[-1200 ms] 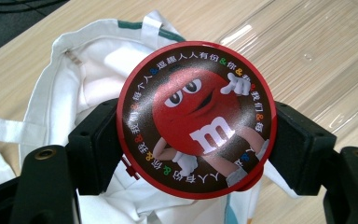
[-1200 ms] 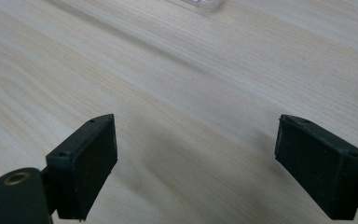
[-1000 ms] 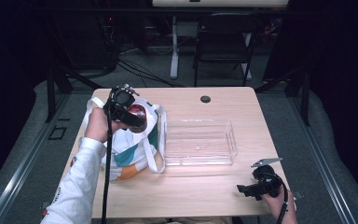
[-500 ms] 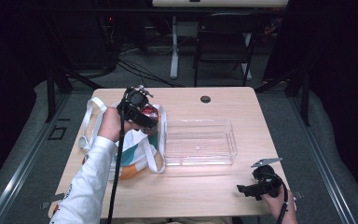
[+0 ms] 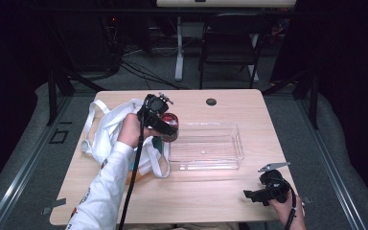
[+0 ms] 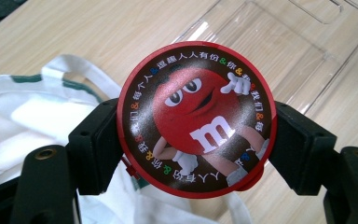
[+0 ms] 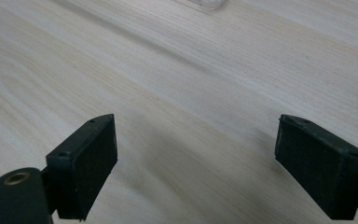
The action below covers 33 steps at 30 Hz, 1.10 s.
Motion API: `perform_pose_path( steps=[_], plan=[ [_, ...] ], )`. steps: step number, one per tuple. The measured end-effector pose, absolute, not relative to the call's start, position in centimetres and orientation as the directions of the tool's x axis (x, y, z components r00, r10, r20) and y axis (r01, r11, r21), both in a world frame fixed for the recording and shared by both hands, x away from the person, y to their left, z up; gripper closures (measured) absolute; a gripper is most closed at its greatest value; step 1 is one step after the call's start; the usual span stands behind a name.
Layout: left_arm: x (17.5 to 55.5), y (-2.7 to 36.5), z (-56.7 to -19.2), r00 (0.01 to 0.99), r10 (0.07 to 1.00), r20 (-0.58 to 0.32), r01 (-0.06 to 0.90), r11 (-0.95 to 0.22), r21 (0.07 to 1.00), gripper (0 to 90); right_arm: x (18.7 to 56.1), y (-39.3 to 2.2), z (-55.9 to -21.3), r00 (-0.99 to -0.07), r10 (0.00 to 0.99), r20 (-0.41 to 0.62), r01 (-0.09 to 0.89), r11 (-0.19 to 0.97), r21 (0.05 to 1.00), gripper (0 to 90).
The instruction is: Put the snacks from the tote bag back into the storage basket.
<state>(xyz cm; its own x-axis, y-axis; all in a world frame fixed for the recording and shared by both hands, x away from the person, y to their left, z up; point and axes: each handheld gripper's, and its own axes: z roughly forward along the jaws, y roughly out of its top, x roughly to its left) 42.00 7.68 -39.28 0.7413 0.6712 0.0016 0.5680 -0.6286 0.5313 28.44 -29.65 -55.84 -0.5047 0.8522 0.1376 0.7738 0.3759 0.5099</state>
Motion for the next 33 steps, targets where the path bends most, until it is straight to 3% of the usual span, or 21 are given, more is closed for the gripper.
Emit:
perform_pose_path(
  steps=[33],
  plan=[
    [41.9,4.3,-44.6,0.778,0.619,-0.108,0.582,-0.644,0.497,25.8,28.5,-29.7,-55.9,-0.512,0.847,0.141,0.775,0.385,0.501,12.4]
  ],
)
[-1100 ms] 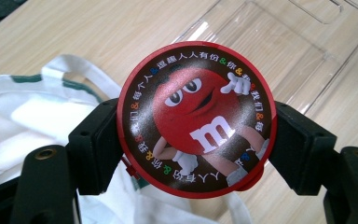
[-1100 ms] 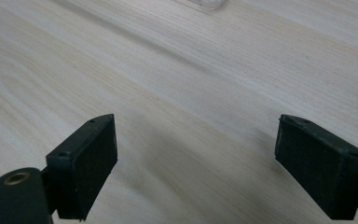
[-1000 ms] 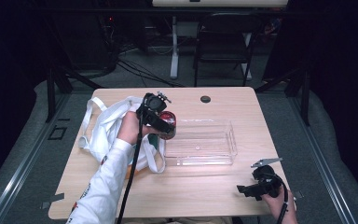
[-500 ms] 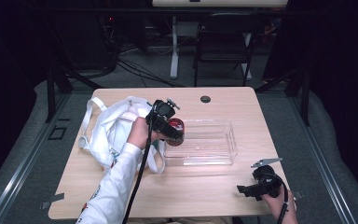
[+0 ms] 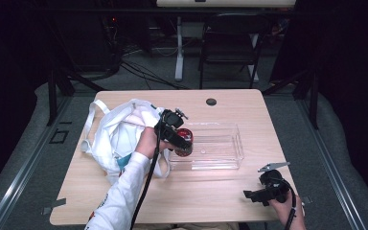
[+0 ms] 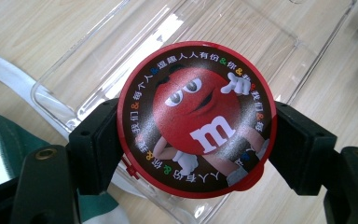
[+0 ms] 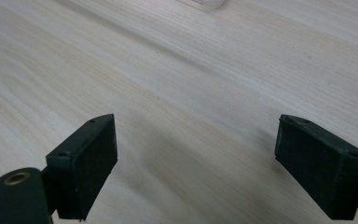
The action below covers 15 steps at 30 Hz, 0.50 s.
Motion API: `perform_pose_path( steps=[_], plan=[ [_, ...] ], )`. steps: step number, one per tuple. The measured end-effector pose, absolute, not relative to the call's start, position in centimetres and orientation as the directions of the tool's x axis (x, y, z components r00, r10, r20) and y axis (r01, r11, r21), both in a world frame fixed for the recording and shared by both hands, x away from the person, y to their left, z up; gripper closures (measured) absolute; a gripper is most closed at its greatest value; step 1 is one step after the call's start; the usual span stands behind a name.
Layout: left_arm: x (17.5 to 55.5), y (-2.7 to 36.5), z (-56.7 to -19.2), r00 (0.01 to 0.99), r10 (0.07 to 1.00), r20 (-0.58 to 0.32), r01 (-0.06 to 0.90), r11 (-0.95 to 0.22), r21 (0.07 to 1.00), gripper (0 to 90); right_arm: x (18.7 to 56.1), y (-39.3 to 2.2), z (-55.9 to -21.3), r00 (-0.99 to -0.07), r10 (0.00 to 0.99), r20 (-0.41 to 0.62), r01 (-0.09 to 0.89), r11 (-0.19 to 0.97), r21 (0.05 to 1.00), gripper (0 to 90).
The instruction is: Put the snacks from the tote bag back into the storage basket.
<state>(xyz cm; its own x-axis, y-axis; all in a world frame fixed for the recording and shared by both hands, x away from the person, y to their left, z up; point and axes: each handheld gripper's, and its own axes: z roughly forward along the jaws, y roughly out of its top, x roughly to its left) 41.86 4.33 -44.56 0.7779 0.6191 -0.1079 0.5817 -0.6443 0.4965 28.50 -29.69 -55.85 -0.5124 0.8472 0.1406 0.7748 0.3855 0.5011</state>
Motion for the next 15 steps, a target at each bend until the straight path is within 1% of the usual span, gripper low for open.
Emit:
perform_pose_path(
  steps=[15],
  plan=[
    [41.5,4.2,-46.7,0.758,0.642,-0.117,0.613,-0.639,0.464,25.8,28.5,-29.6,-55.9,-0.511,0.849,0.137,0.774,0.384,0.503,12.4]
  ],
)
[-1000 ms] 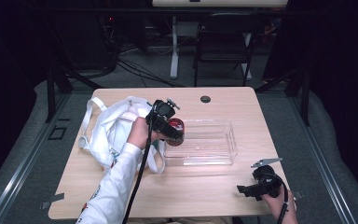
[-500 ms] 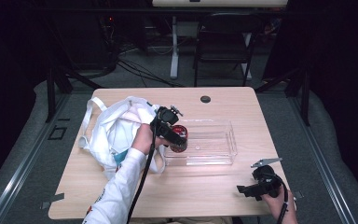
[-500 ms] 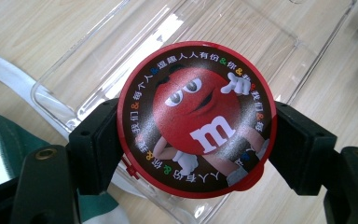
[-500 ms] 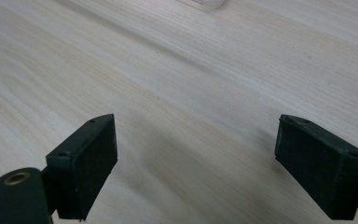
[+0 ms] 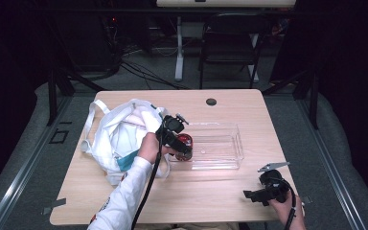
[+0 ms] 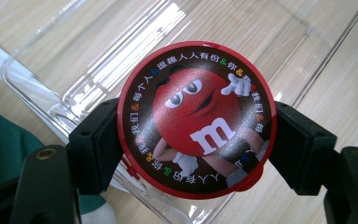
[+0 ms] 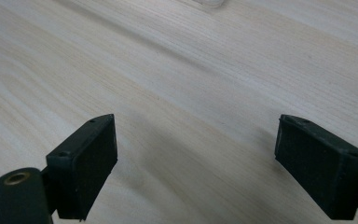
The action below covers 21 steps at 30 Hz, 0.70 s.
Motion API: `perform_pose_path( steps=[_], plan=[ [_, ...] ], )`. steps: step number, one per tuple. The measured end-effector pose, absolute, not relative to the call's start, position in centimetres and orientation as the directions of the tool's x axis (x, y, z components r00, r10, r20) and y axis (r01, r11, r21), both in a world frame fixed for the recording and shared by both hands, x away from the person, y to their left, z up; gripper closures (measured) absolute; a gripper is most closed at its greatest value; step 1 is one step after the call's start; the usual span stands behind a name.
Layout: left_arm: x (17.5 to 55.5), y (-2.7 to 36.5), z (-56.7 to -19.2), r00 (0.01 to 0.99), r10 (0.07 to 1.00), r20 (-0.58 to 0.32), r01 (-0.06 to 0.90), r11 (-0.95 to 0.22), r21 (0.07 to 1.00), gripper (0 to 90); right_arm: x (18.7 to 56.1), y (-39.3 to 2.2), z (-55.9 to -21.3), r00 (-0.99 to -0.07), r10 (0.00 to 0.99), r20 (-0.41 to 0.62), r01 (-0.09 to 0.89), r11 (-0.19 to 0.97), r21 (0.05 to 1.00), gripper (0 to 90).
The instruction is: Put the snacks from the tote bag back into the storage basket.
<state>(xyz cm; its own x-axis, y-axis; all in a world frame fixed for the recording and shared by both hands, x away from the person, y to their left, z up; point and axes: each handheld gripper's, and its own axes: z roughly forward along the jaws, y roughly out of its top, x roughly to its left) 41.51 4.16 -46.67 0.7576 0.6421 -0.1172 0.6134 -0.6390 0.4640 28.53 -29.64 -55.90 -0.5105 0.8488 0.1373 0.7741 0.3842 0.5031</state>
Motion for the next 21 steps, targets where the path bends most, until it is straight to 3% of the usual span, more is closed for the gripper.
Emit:
perform_pose_path(
  steps=[21],
  plan=[
    [41.4,4.1,-49.2,0.717,0.684,-0.132,0.666,-0.617,0.42,25.8,28.6,-29.6,-56.0,-0.51,0.849,0.137,0.776,0.386,0.5,12.4]
  ],
)
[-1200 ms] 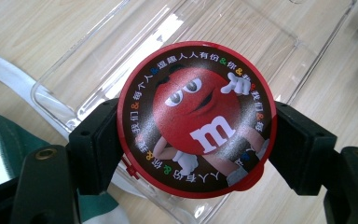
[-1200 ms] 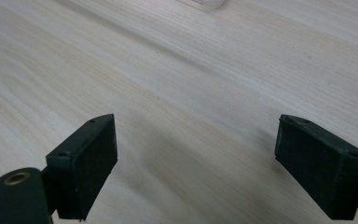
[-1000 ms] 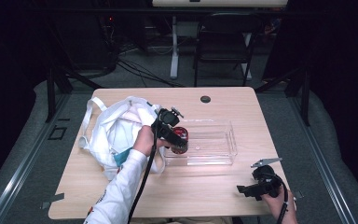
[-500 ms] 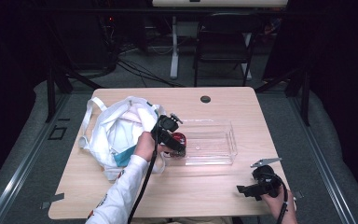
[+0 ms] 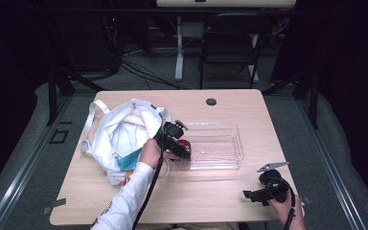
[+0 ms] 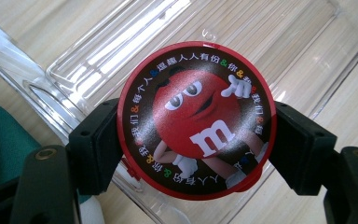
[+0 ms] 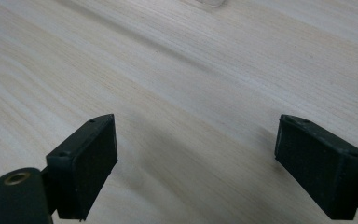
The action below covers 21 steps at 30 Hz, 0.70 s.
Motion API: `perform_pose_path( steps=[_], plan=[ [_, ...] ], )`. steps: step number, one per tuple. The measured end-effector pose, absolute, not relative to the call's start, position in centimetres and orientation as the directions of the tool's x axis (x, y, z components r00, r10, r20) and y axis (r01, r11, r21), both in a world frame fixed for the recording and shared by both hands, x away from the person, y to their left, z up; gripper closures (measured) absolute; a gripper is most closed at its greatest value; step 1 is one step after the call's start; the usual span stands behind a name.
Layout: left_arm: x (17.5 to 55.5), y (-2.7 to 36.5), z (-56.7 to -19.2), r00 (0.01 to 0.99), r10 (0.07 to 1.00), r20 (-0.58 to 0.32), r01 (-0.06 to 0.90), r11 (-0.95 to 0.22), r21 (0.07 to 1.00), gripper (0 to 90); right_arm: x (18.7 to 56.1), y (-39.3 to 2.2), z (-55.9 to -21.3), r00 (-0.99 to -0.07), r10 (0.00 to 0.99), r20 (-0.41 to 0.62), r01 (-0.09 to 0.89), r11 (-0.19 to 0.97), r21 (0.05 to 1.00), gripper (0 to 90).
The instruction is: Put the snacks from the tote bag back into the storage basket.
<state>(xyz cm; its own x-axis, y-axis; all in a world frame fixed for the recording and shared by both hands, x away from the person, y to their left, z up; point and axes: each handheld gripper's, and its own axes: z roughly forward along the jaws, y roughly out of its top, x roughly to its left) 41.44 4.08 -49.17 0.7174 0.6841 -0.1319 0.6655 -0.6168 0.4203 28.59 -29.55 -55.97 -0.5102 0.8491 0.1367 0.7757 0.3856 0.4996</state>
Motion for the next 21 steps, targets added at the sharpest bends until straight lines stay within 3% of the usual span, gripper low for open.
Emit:
perform_pose_path(
  steps=[21],
  plan=[
    [41.33,3.51,-50.2,0.72,0.685,-0.113,0.665,-0.633,0.397,25.7,28.7,-29.65,-55.99,-0.515,0.845,0.142,0.775,0.388,0.498,12.4]
  ],
)
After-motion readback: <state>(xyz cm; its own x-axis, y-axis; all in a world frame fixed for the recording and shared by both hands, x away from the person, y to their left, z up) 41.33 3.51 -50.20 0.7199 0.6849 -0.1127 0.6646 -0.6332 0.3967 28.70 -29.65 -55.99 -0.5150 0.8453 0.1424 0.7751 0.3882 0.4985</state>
